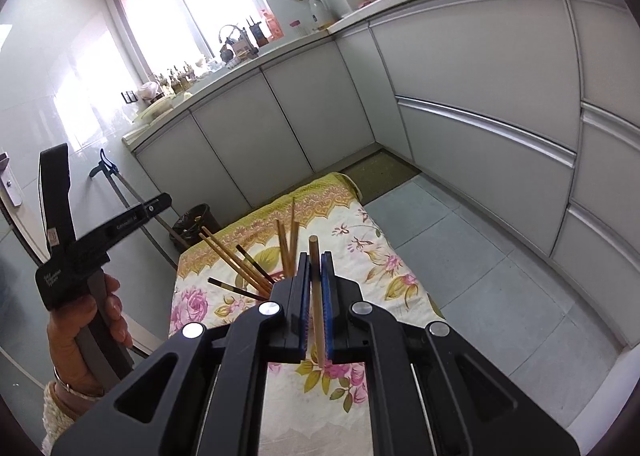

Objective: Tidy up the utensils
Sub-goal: 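Lower both chopsticks into the pink cup and open both tools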

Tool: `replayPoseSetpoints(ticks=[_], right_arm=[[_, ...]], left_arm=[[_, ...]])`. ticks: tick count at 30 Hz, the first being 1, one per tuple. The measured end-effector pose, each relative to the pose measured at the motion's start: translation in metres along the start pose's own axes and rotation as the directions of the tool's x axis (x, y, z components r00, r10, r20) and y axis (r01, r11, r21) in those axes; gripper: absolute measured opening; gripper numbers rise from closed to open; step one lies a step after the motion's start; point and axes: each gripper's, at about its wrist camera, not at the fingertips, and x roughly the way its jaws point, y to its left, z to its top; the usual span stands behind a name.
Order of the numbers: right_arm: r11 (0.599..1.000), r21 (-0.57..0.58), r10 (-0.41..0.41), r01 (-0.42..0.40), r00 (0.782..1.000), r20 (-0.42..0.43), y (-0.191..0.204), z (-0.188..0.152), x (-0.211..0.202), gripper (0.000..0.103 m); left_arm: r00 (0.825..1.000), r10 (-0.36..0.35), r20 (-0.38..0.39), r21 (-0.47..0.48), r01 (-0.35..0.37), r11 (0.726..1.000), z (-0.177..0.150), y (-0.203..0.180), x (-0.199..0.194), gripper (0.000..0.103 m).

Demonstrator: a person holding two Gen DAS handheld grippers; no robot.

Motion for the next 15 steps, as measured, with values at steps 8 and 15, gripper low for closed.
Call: replayPoseSetpoints(ticks=[8, 15], right_arm=[[0.995, -0.097, 0.024, -0.019, 0.998, 0.050, 0.060, 0.035, 0.009, 0.006], [0.984, -0.178, 0.041, -0.015, 0.989, 0.140, 0.104, 0.050, 0.023, 0.006]], left_arm=[[0.990, 0.138, 0.028, -0.085, -0.136, 0.987, -0.030, 0.010, -0.039, 0.008], [0.976, 0.216, 0.013, -0.152, -0.212, 0.965, -0.046, 0.043, -0.046, 0.009]])
